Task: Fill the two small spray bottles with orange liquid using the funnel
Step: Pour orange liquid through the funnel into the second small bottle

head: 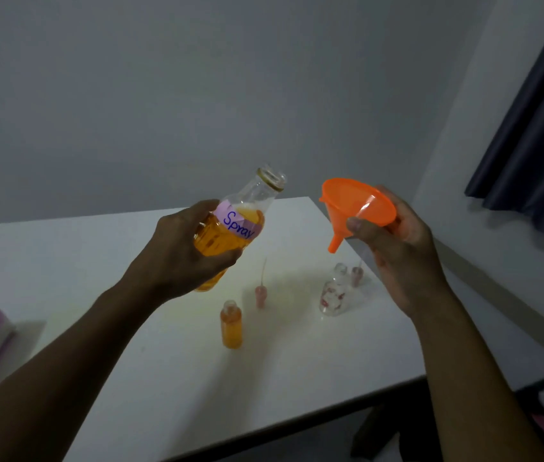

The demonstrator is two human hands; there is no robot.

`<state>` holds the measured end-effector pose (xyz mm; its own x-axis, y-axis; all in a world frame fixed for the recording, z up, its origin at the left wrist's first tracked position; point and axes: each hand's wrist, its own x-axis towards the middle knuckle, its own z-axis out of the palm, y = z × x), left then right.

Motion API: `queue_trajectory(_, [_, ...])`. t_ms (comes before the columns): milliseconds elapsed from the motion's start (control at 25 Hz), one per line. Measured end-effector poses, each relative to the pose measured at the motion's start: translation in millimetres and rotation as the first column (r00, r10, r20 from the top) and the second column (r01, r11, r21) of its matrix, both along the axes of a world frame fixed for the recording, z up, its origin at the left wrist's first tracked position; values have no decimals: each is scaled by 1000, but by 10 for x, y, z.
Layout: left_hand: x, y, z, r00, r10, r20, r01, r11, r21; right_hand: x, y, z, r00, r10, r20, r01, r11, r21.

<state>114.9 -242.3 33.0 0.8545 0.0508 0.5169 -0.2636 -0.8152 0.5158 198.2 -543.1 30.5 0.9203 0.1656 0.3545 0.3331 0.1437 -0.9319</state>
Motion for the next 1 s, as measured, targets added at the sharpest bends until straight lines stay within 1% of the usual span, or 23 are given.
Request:
queue_trajectory(200, [294,-247,19,999,-32,-7,32,999,22,52,-96,-119,998,-42,-44,39,997,-63])
queue_trajectory(280, [359,-293,4,999,-37,-14,38,999,25,61,-111,-148,998,-47,-51,44,997,-62])
queue_trajectory(440, [421,-370,-10,998,-55,-14,56,998,29,72,-158,-178,996,-63,-66,59,996,-63])
queue_trajectory(640, [426,-425,36,998,-51,-24,52,998,46,71,-153,-237,994,-79,-74,70,991,-116])
queue_trajectory(760, [426,-454,95,999,-44,-27,47,992,120,69,-139,-284,993,-94,-71,82,984,-158])
queue_trajectory(920, [493,-424,212,997,-63,-52,76,953,293,75,-153,-327,992,-100,-75,84,977,-199])
queue_trajectory(1000, [521,-415,282,997,-60,-49,73,935,346,75,-164,-351,992,-99,-73,81,974,-210])
